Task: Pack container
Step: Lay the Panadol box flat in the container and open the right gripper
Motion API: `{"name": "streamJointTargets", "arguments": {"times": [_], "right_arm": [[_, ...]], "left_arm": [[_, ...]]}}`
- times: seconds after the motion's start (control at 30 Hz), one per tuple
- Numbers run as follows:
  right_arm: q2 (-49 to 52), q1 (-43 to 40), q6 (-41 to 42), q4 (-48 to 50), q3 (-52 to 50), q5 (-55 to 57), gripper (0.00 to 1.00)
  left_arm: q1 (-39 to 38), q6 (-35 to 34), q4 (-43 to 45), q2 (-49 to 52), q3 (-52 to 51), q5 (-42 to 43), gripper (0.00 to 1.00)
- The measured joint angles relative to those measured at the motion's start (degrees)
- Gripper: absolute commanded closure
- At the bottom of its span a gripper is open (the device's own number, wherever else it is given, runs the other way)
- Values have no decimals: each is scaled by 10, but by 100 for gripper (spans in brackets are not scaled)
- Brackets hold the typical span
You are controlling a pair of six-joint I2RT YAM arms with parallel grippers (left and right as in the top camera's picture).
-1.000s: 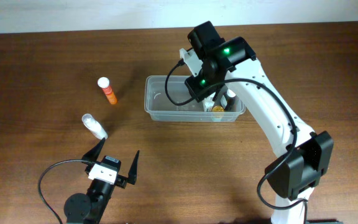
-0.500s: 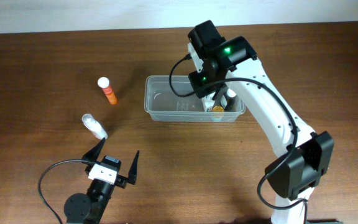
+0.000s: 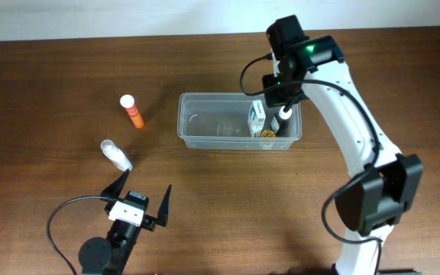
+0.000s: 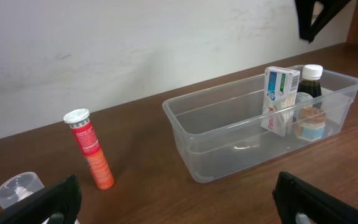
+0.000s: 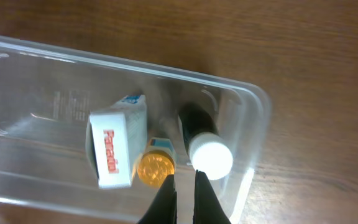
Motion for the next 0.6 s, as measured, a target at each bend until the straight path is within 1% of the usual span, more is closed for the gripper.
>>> {"name": "streamJointTargets", "arguments": {"times": [0.27, 0.47, 0.6], "right_arm": [[71, 4, -16, 23, -7, -9, 96], [71, 4, -20, 25, -7, -17, 96], [71, 4, -37, 33, -7, -66, 96]], "left_arm": [[0, 0, 0, 0, 0, 0, 1], [0, 0, 0, 0, 0, 0, 1], [0, 0, 0, 0, 0, 0, 1]]}}
